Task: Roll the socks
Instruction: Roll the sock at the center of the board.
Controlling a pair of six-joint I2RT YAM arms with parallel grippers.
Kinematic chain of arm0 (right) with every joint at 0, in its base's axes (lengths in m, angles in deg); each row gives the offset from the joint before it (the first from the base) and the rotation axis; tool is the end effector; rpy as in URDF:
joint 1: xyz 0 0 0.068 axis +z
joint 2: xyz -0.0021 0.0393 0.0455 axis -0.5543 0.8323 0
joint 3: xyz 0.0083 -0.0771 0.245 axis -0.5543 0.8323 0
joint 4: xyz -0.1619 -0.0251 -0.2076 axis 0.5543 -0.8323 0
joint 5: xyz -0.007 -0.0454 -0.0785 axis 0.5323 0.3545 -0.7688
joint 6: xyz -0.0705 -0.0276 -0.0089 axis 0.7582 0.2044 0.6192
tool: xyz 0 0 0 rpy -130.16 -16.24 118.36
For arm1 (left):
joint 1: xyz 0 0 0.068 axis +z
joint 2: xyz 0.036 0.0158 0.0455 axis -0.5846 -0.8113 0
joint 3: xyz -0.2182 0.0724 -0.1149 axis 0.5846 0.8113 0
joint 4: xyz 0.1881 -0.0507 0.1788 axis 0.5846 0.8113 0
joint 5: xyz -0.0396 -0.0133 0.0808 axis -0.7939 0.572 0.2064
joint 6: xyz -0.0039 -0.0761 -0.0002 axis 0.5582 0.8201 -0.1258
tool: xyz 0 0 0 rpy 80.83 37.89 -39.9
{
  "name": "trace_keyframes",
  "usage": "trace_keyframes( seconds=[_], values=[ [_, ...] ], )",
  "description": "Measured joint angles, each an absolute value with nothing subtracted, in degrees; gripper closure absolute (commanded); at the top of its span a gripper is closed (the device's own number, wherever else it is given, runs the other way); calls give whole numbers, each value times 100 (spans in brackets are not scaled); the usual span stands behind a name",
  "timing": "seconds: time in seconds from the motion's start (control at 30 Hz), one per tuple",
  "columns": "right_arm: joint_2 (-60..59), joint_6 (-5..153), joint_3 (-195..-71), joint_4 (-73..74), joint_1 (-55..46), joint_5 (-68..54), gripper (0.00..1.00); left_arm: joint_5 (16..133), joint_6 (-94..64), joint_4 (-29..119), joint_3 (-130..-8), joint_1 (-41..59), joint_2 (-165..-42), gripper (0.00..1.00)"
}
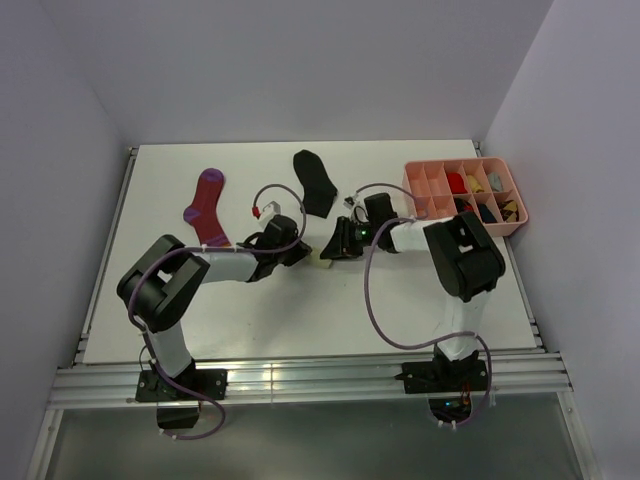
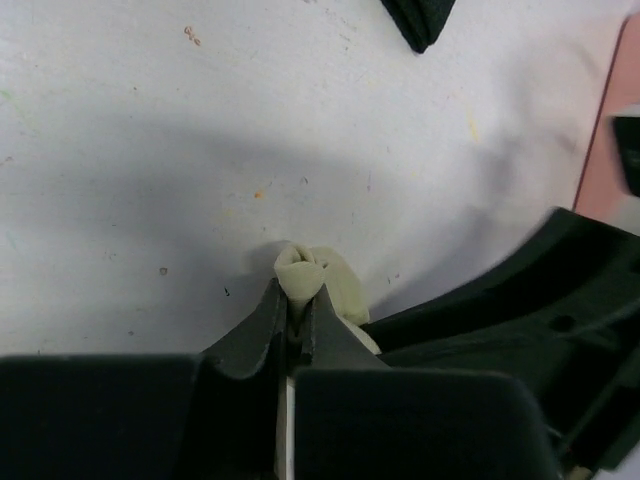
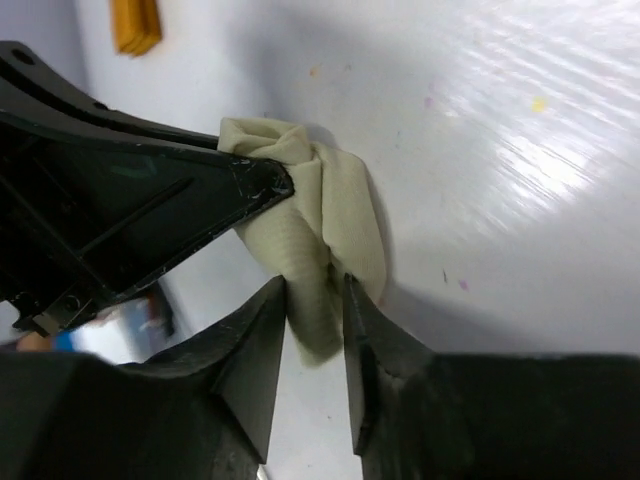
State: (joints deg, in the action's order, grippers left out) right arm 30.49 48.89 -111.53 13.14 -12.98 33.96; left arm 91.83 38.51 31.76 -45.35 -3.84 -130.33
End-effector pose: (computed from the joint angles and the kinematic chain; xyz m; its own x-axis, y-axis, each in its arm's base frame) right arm 0.3352 0.1782 0.0795 -0.9529 0.0159 -0.3028 -0.2536 0.5055 0.8247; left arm 0.2962 -0.2318 0.1032 -0.6874 -0.5899 -0.4236 -0.2077 0.7186 -0.6637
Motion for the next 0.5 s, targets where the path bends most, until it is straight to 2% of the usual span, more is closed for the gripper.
trace_keyframes(
  seconds=[0.17,0.33,0.5],
  values=[
    [1803,5719,-10812,759,-1053,1879,52,9185,3656,3742,-4834,-395,-13035,100],
    [824,6554,-10491,759,-402,465,50,9176,3483,4278,-5136,-395,-13044,100],
    [597,7247,-10075,1056,311,-569,48,9159,3394,4713,-5315,-395,-13053,100]
  ],
)
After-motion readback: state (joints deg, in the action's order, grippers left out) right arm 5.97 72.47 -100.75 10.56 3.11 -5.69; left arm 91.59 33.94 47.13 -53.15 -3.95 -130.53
